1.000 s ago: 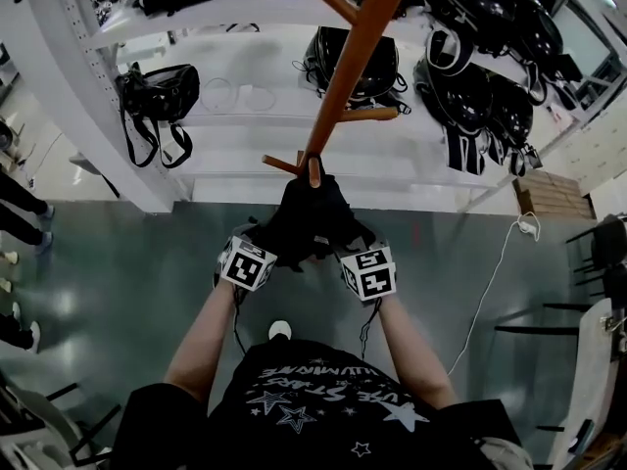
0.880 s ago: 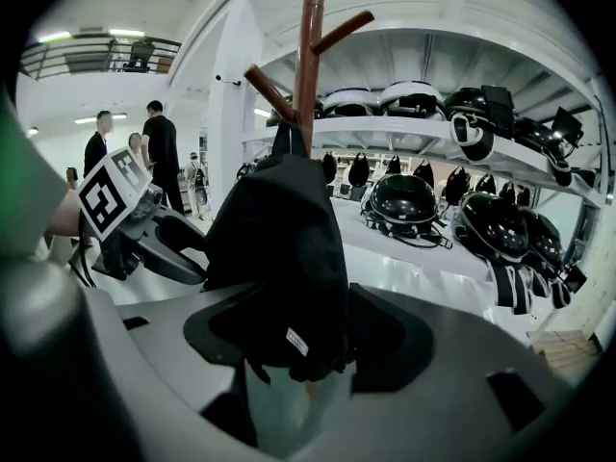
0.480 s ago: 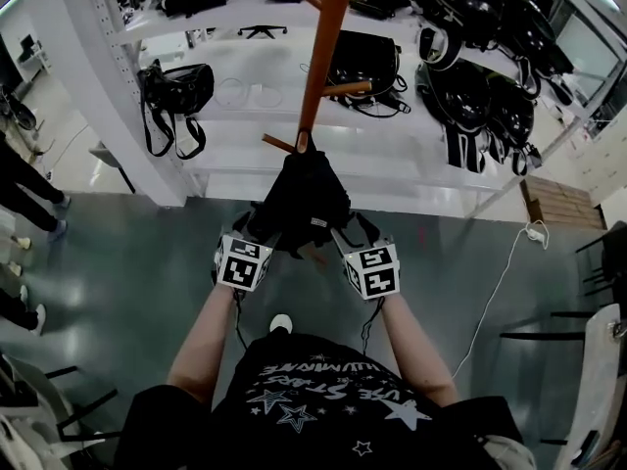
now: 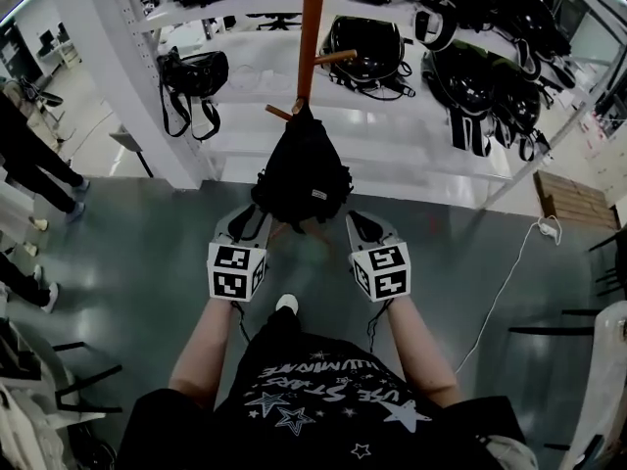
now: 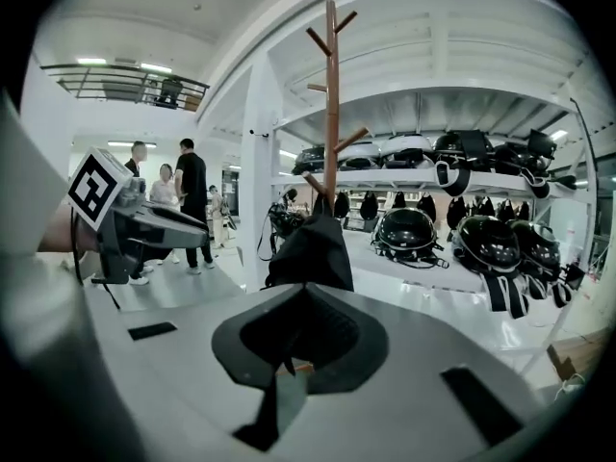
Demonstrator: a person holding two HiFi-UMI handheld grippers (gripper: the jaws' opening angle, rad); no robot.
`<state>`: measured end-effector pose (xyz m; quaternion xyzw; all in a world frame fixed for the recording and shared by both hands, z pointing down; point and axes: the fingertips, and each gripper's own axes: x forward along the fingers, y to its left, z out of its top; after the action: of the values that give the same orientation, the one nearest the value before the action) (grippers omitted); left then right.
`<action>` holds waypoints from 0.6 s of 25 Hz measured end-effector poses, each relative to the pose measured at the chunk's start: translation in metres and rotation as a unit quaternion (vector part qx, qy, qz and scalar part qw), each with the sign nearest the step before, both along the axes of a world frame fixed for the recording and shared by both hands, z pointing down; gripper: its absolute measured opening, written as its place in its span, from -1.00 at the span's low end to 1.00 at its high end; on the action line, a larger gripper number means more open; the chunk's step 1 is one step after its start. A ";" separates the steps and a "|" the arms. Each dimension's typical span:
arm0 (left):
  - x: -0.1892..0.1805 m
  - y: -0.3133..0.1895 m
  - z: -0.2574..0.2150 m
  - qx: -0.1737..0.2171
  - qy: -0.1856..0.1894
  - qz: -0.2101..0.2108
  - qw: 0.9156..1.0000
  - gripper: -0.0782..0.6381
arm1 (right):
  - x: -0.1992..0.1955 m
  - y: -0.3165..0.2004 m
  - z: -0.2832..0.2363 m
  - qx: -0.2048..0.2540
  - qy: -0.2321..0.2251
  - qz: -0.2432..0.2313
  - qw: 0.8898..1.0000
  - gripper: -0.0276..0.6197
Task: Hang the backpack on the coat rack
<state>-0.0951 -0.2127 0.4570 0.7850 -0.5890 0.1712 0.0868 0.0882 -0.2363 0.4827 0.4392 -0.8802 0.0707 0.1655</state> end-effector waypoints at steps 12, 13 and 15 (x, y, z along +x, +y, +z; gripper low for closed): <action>0.029 0.129 0.039 -0.038 0.043 0.015 0.998 -0.71 | 0.010 0.096 0.035 -0.025 0.006 -0.030 0.999 -0.88; 0.027 0.134 0.043 -0.043 0.046 0.011 0.998 -0.72 | 0.011 0.101 0.037 -0.020 0.016 -0.035 0.999 -0.88; 0.024 0.141 0.050 -0.049 0.051 0.006 0.997 -0.72 | 0.011 0.107 0.039 -0.015 0.027 -0.040 0.999 -0.88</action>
<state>-0.0711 -0.0714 0.5074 0.7909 -0.5704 0.1596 0.1539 0.0994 -0.1293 0.5215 0.4032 -0.8909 0.0652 0.1989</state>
